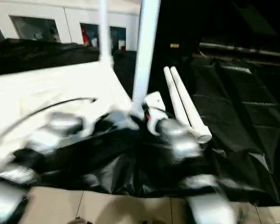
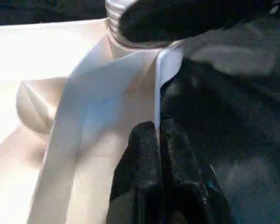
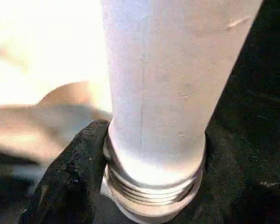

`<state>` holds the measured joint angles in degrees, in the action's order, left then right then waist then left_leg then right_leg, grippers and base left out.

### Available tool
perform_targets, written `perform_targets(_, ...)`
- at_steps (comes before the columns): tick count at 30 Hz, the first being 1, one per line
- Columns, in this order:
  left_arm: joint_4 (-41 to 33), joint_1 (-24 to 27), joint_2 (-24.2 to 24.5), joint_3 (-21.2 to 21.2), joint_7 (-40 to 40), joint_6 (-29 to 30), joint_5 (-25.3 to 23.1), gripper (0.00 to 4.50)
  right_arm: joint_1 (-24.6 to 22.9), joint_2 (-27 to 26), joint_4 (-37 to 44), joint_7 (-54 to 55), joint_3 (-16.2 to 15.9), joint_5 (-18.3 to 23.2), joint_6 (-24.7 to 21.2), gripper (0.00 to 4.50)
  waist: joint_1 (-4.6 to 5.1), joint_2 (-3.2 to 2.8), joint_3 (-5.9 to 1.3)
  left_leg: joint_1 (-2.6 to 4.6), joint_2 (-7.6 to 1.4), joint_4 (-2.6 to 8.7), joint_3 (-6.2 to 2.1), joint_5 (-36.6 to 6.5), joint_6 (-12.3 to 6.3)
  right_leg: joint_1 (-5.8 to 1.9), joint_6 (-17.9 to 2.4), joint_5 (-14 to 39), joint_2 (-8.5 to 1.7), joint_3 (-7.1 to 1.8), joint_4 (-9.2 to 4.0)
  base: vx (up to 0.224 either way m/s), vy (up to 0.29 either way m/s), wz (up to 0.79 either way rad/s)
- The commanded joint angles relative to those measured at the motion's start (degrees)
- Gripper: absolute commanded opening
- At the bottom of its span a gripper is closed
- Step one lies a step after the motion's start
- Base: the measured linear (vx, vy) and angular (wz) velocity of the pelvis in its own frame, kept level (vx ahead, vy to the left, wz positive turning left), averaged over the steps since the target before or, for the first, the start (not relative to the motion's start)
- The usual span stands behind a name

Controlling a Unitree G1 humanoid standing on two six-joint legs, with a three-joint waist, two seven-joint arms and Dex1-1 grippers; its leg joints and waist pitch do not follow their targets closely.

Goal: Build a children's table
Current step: Rotate leg to tighten

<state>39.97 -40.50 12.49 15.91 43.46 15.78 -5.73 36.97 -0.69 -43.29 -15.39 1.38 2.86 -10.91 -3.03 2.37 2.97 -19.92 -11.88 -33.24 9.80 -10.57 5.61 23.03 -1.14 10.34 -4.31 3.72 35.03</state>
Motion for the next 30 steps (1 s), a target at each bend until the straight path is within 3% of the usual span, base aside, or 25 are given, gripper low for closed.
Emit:
perform_targets(1, 1.56, -0.67, -1.94, -0.76, -5.25, 1.64, -0.94, 0.0, -0.71, -3.36, -5.33, 4.17, 1.23, 3.02, -1.69, 2.72, 0.27, -0.92, -3.22, 0.67, -0.95, 4.16, -0.22, -17.26, 1.73, -1.79, -7.85, 22.21, -3.3, -2.5, -5.48, 0.0, 0.0, 0.0)
perform_targets(2, 1.56, -0.67, -1.94, -0.76, -5.25, 1.64, -0.94, 0.0, -0.71, -3.36, -5.33, 4.17, 1.23, 3.02, -1.69, 2.72, 0.28, -0.87, -3.2, 0.67, -0.9, 4.15, -0.18, -17.56, 1.57, -1.78, -7.85, 22.41, -3.32, -2.5, -5.54, 0.0, 0.0, 0.0)
perform_targets(3, 1.32, -0.74, -2.98, -0.36, -5.59, 2.0, -1.13, 0.0, 0.29, -4.36, -6.56, 5.8, 1.42, 3.01, -0.14, 2.72, 0.19, -1.25, -3.27, 0.45, -0.82, 4.19, -0.3, -17.5, 1.3, -2.01, -7.56, 22.3, -3.39, -2.47, -5.52, 0.0, 0.0, 0.0)
perform_targets(6, 1.49, -0.9, -4.89, 0.25, -6.07, 1.66, -1.48, 0.0, 2.36, -6.16, -7.91, 5.82, 1.54, 2.4, 3.07, 2.72, 0.41, -1.0, -3.35, 0.38, -0.85, 4.21, -0.31, -18.12, 1.27, -1.88, -7.2, 22.14, -3.31, -2.38, -5.59, 0.0, 0.0, 0.0)
perform_targets(7, 1.62, -0.89, -4.83, 0.32, -5.92, 1.44, -1.42, 0.0, 2.58, -6.43, -7.89, 5.19, 1.58, 2.41, 2.97, 3.28, 0.36, -0.97, -3.34, 0.36, -0.86, 4.22, -0.29, -18.04, 0.98, -1.92, -7.29, 21.34, -3.23, -2.4, -5.58, 0.0, 0.0, 0.0)
perform_targets(12, 0.87, -0.2, -3.31, 0.37, -3.87, -0.1, -0.85, 0.0, 2.69, -5.86, -6.98, 1.76, -0.4, 0.65, 3.66, 3.67, 0.45, -0.83, -3.45, -0.08, -0.87, 4.26, -0.25, -16.38, 0.26, -2.27, -8.18, 18.64, -3.28, -2.49, -5.19, 0.0, 0.0, 0.0)
perform_targets(15, -0.05, 0.5, -2.18, 0.43, -1.45, -1.84, -0.46, 0.0, 1.88, -3.97, -4.9, -3.92, -2.3, 0.6, 2.79, 3.67, 0.41, -0.67, -3.41, -0.15, -0.88, 4.26, -0.19, -15.76, -0.45, -2.39, -8.33, 18.97, -3.32, -2.47, -5.26, 0.0, 0.0, 0.0)
perform_targets(20, -2.46, 2.65, 1.18, 0.35, 5.86, -5.41, 1.2, 0.0, -0.58, 4.37, 2.14, -17.51, -6.0, 0.29, 0.83, 3.67, 0.32, -0.49, -3.4, -0.51, -0.94, 4.18, -0.13, -13.23, -1.65, -2.91, -8.56, 17.67, -3.34, -2.48, -5.14, 0.0, 0.0, 0.0)
perform_targets(22, -2.86, 3.07, 2.48, 0.38, 7.63, -5.11, 1.67, 0.0, -0.98, 7.79, 4.27, -21.71, -6.72, 0.04, 0.79, 3.67, 0.23, -0.51, -3.49, -0.51, -1.04, 3.98, 0.02, -11.41, -2.36, -2.95, -9.73, 14.86, -3.38, -2.57, -4.78, 0.0, 0.0, 0.0)
perform_targets(23, -3.09, 3.36, 3.25, 0.49, 8.82, -5.79, 1.89, 0.0, -1.12, 9.53, 5.3, -24.06, -7.12, -0.02, 0.97, 3.67, 0.14, -0.9, -3.53, -0.46, -1.01, 3.93, 0.02, -10.97, -2.36, -2.96, -10.03, 14.25, -3.38, -2.56, -4.71, 0.0, 0.0, 0.0)
perform_targets(24, -4.44, 4.44, 4.89, 0.64, 13.08, -8.19, 3.24, 0.0, -1.51, 13.01, 7.58, -29.78, -7.92, 0.36, 0.76, 3.67, 0.16, -0.86, -3.61, -0.49, -1.0, 3.86, 0.01, -10.36, -2.51, -3.07, -10.48, 12.74, -3.28, -2.5, -4.65, 0.0, 0.0, 0.0)
perform_targets(25, -4.47, 4.46, 4.92, 0.64, 13.16, -8.22, 3.26, 0.0, -1.52, 13.08, 7.63, -29.89, -7.94, 0.37, 0.74, 3.67, 0.13, -0.66, -3.68, -0.64, -1.02, 3.67, 0.13, -9.42, -3.19, -3.24, -11.32, 10.41, -3.29, -2.58, -4.32, 0.0, 0.0, 0.0)
perform_targets(26, -5.76, 5.31, 5.95, 0.68, 16.29, -9.51, 4.24, 0.0, -1.92, 15.28, 9.25, -33.95, -8.7, 0.87, 0.06, 3.67, 0.17, -0.93, -3.64, -0.68, -1.03, 3.69, 0.11, -9.05, -3.36, -3.22, -11.75, 9.66, -3.28, -2.59, -4.18, 0.0, 0.0, 0.0)
perform_targets(30, -7.91, 6.46, 7.45, 0.92, 20.28, -9.59, 5.23, 0.0, -2.59, 17.72, 10.93, -39.01, -10.13, 1.34, -0.48, 3.67, 0.09, -1.04, -3.85, -0.51, -1.17, 3.47, 0.23, -7.21, -4.38, -3.38, -13.73, 5.24, -3.28, -2.55, -3.6, 0.0, 0.0, 0.0)
